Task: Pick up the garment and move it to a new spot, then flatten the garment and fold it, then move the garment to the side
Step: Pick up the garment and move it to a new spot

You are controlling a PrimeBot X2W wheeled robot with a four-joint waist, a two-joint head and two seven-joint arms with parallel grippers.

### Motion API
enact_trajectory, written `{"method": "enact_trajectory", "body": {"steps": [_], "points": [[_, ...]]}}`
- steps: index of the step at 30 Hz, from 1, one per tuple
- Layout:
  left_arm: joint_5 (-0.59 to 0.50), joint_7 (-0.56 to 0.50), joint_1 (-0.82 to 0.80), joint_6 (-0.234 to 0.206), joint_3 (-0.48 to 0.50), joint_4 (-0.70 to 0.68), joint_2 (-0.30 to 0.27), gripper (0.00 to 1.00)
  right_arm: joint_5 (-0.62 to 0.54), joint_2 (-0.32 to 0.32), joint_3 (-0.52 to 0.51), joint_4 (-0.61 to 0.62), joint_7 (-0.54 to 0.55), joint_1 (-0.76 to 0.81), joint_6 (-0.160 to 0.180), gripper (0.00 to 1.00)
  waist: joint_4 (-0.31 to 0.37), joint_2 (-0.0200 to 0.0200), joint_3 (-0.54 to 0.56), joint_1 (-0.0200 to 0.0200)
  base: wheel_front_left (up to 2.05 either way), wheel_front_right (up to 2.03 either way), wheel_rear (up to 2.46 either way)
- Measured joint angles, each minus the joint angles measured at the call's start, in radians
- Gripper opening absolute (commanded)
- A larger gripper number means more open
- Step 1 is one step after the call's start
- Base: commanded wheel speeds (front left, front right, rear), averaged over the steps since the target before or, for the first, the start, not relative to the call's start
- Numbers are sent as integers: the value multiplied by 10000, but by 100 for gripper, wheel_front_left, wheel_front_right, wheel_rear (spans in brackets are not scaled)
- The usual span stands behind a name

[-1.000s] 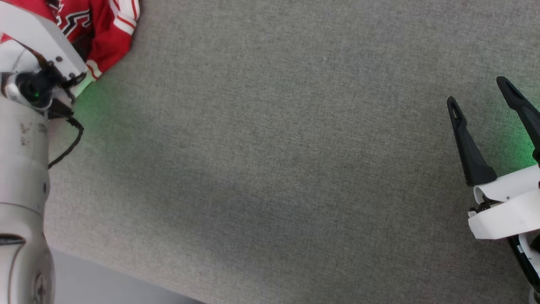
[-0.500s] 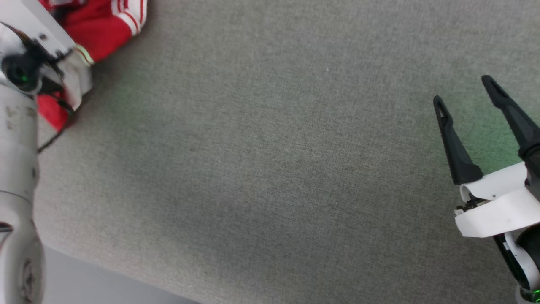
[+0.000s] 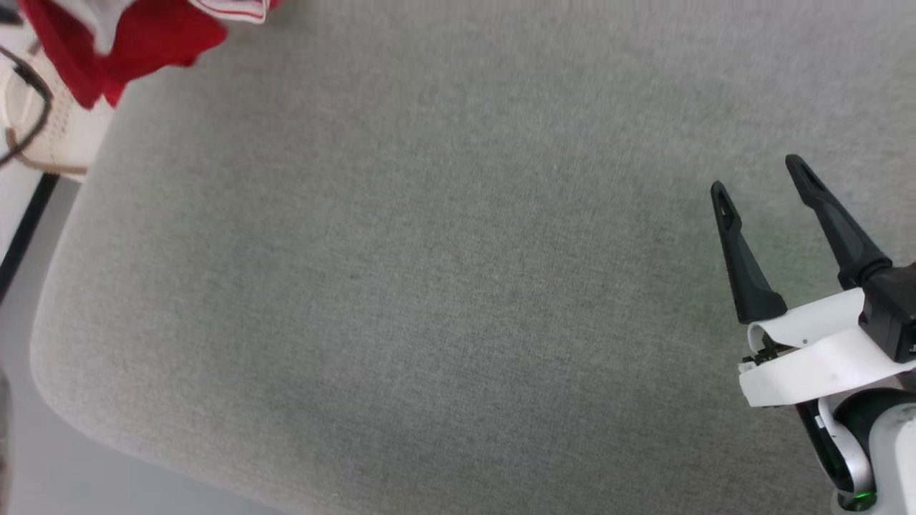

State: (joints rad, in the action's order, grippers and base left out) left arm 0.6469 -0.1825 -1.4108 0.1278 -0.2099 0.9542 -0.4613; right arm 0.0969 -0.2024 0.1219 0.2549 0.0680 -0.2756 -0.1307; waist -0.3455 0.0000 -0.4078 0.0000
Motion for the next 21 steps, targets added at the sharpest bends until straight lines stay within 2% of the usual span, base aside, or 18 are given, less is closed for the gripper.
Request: {"method": "enact_trajectory", "body": {"steps": [11, 15, 21], "points": [[610, -1139, -221, 0, -1014, -1781, -201, 0, -31, 681, -633, -629, -731, 269, 0, 100, 358, 0, 1233, 0, 0, 0, 0], [656, -1628, -270, -36, -1187, -2479, -100, 0, -102, 842, -1070, -757, -936, 443, 0, 100, 730, 0, 1446, -1, 0, 0, 0], [717, -2416, -78, -368, -1455, -3777, 136, 0, -209, 978, -1816, -884, -1212, 626, 0, 100, 1417, 0, 1652, 0, 0, 0, 0]]}}
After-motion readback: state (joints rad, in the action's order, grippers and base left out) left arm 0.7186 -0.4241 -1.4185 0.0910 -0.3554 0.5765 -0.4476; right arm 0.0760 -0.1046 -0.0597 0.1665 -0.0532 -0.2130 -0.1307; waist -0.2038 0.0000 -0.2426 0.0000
